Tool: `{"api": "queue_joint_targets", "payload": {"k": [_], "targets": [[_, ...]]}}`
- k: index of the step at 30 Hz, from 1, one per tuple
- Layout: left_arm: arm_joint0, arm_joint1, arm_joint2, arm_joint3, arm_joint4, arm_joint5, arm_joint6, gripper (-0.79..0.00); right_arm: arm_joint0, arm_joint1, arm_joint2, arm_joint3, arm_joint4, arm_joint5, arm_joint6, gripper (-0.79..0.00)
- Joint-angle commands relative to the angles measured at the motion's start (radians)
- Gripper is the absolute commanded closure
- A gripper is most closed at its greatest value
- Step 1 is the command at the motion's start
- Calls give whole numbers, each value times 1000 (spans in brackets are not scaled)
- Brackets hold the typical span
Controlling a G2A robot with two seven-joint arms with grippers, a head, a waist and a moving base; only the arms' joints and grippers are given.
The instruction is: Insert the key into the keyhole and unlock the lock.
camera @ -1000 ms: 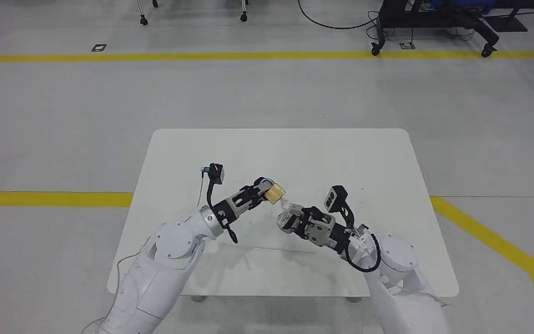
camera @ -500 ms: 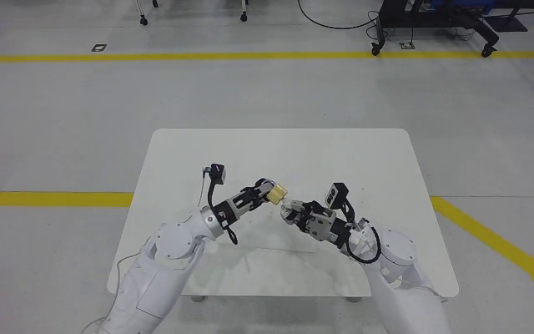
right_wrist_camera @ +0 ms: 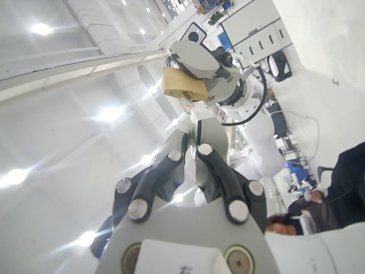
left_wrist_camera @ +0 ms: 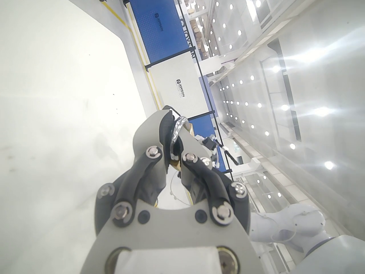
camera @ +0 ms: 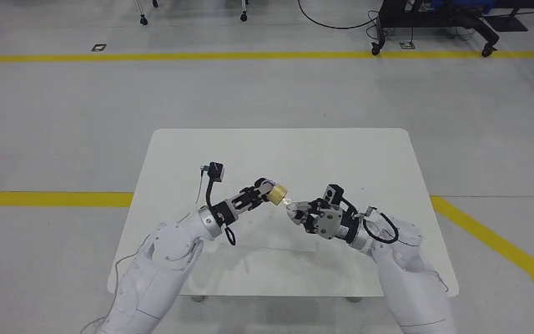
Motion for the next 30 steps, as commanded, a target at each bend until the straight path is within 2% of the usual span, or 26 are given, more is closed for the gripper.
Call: {"api": "queue_joint_targets", "payload": {"k": [1,3,6,10,11,13,17,21,30], "targets": [[7,3,-8,-10,20,-9,8,0,18,5,4,29,17,32,39,0],[16,5,-14,-21,33,-18,11,0,32,10,9,56,36,55,75,0],[26,8,-22,-31,41,-26,13,0,42,17,16,71,34,57,64,0],[35,10,-34,-38,34,-26,16,0,28,25,14,29,-24,-14,35,0],[35,11,-35,-38,30,-25,14,0,15,27,11,10,-54,-45,17,-114],[36,11,-38,-36,18,-21,11,0,-14,29,1,-32,-100,-90,-38,-237],[31,10,-34,-27,5,-15,5,0,-46,30,-32,-97,-161,-134,-124,-360],[26,9,-25,-22,9,-19,1,0,-53,28,-61,-120,-169,-162,-165,-357],[19,9,-15,-18,9,-31,-11,0,-40,29,-83,-105,-134,-162,-193,-246]]}}
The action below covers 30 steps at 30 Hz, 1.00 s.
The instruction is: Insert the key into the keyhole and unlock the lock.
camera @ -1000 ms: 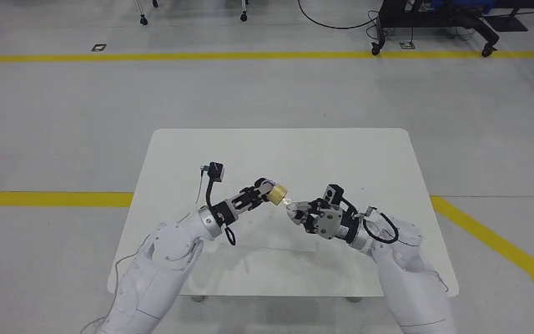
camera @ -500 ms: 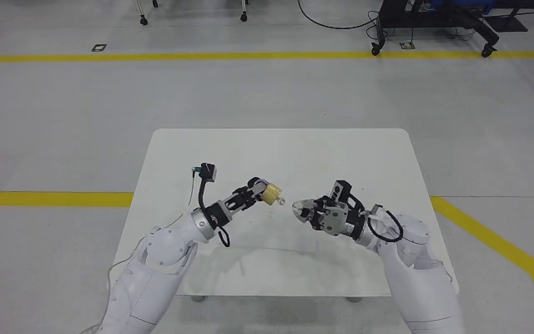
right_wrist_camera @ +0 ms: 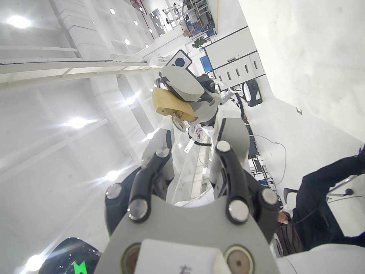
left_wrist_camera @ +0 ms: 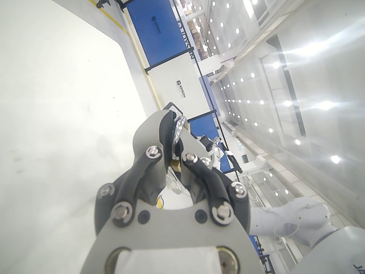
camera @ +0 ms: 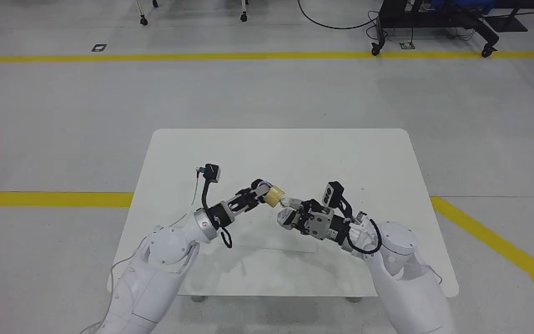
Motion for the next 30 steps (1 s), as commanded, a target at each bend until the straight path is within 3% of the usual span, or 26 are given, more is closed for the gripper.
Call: {"api": "queue_joint_targets", "payload": {"k": [1,4,7,18,30], "targets": [[-2,0,2,-2,5,-7,-5,0,2,1,0,4,11,-1,-1,-252],[-2,1,4,-6,13,-10,-8,0,1,3,2,10,31,-2,8,-212],[-3,2,5,-12,28,-11,-6,0,4,6,6,21,54,7,48,0],[-2,5,16,-35,107,-31,2,0,20,23,36,76,129,51,171,0],[17,13,11,-43,195,-105,20,0,89,45,42,189,210,198,325,0]]}}
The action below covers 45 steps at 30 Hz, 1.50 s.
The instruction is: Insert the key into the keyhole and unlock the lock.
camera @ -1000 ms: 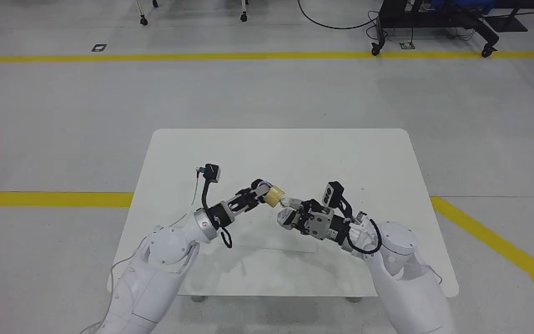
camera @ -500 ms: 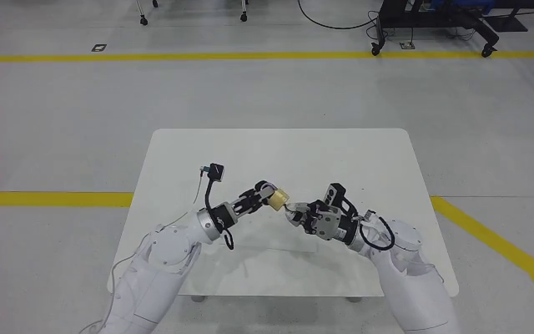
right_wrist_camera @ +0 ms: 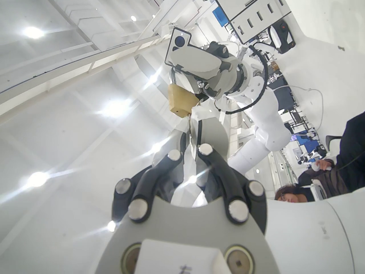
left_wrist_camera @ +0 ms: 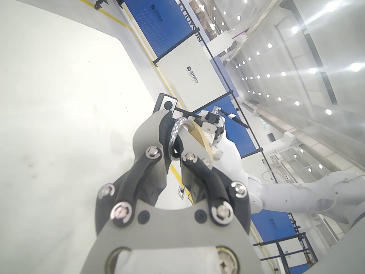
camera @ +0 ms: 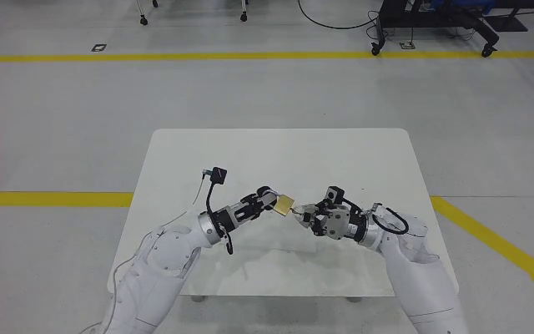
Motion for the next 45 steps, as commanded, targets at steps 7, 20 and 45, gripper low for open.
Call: {"api": "queue_joint_targets", "payload": {"k": [7,20,45], "targets": [[11,6,-11,-11,18,-13,5,0,17,13,-1,29,9,6,25,0],[30,20,-11,-98,293,141,10,0,4,28,15,15,32,-20,-36,-785],[-196,-26,213,118,592,582,-202,-785,-37,35,57,6,73,-61,-42,-785]]}}
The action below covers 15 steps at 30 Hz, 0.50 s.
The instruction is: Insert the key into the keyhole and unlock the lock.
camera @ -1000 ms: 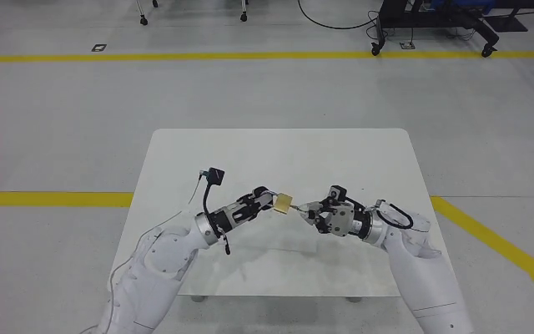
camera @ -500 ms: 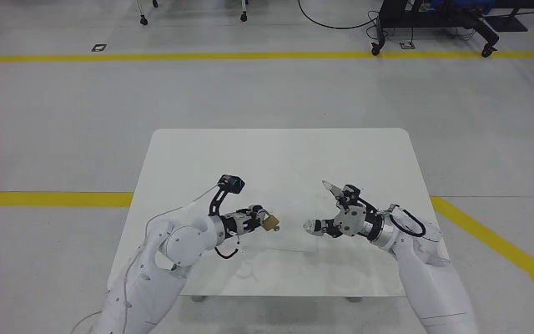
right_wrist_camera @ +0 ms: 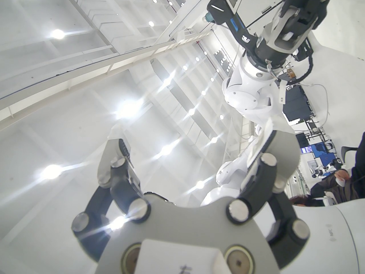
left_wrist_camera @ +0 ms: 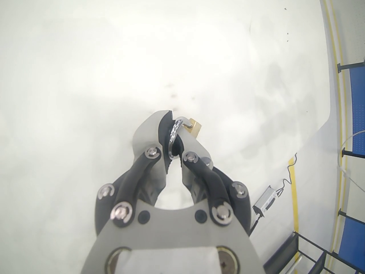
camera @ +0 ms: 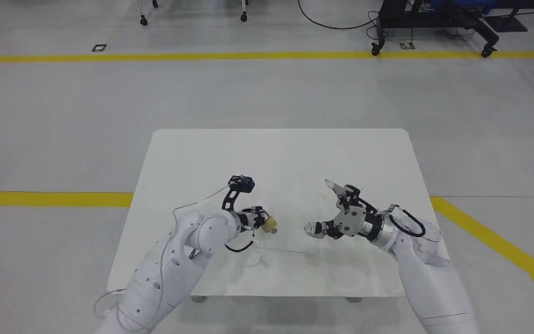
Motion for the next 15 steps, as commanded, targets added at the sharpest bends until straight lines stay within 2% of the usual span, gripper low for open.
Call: {"api": "queue_joint_targets", "payload": {"k": [1,5,10,15], "targets": [[4,4,-15,-5,5,-2,-8,-785,0,0,0,0,0,0,0,-785],[41,23,-88,-65,17,7,-8,-785,0,0,0,0,0,0,0,-785],[128,57,-253,-200,-25,-47,23,-785,0,0,0,0,0,0,0,-785],[202,88,-384,-305,70,-74,36,-785,0,0,0,0,0,0,0,-785]]}}
